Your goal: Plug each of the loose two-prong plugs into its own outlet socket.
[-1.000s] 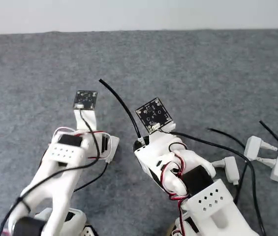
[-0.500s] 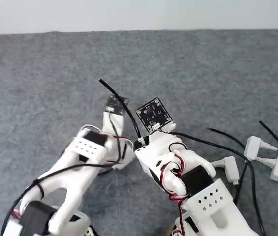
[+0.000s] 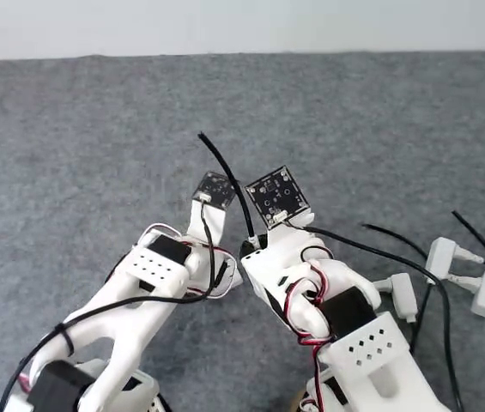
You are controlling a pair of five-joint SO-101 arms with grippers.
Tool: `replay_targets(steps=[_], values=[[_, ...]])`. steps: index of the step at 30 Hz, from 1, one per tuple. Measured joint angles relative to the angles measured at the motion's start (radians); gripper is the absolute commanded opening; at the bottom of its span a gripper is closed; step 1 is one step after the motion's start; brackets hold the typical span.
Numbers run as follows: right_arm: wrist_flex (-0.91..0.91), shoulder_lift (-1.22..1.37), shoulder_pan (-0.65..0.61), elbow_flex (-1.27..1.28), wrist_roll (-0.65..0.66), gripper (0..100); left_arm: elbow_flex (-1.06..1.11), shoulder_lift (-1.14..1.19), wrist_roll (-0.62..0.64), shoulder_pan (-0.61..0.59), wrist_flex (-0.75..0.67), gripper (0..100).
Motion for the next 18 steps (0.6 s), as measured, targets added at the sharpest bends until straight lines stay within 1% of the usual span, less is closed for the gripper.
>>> replay_targets(steps=[4, 6, 7, 9, 12, 15, 18], values=[[0.000, 0.000, 0.000, 0.000, 0.000, 0.8, 0.000, -0.081, -0.167, -0.032, 0.023, 28], [0.000, 0.000, 0.000, 0.000, 0.000, 0.8, 0.018, -0.133, -0.198, -0.063, 0.023, 34], [0.000, 0.000, 0.000, 0.000, 0.000, 0.8, 0.037, -0.160, -0.203, -0.072, 0.023, 36], [0.000, 0.000, 0.000, 0.000, 0.000, 0.8, 0.083, -0.212, -0.216, -0.075, 0.020, 35], [0.000, 0.000, 0.000, 0.000, 0.000, 0.8, 0.141, -0.296, -0.285, -0.072, 0.032, 33], [0.000, 0.000, 0.000, 0.000, 0.000, 0.8, 0.175, -0.336, -0.381, -0.012, 0.086, 32], [0.000, 0.000, 0.000, 0.000, 0.000, 0.8, 0.183, -0.336, -0.407, 0.014, 0.091, 32]])
